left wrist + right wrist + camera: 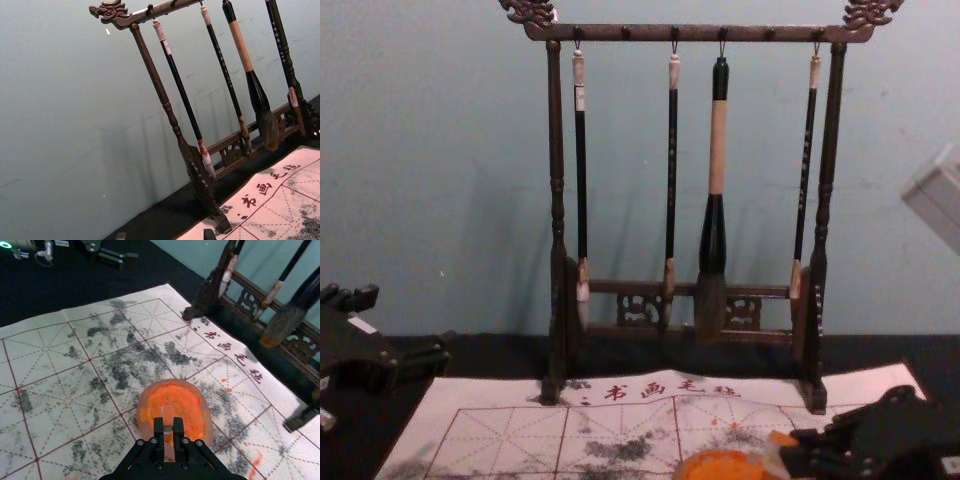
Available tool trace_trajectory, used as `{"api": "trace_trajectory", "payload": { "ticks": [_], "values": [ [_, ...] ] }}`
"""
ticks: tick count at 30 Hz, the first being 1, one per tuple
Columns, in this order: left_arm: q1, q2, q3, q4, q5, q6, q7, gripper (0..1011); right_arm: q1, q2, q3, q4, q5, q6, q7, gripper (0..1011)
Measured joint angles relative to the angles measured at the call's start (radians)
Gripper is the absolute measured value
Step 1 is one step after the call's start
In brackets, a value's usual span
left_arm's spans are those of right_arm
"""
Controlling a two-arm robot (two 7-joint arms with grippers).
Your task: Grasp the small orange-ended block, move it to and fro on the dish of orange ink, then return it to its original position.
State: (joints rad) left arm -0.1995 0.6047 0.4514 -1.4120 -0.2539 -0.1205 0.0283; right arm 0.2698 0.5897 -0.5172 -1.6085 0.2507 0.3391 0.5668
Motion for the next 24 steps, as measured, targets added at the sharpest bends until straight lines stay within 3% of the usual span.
{"api": "trace_trajectory", "payload": {
  "ticks": [24],
  "values": [
    [0.0,0.0,0.0,0.0,0.0,0.0,0.0,1001,0.078,-0.053,-0.058,0.07,-0.024,-0.009,0.0,57]
  ]
}}
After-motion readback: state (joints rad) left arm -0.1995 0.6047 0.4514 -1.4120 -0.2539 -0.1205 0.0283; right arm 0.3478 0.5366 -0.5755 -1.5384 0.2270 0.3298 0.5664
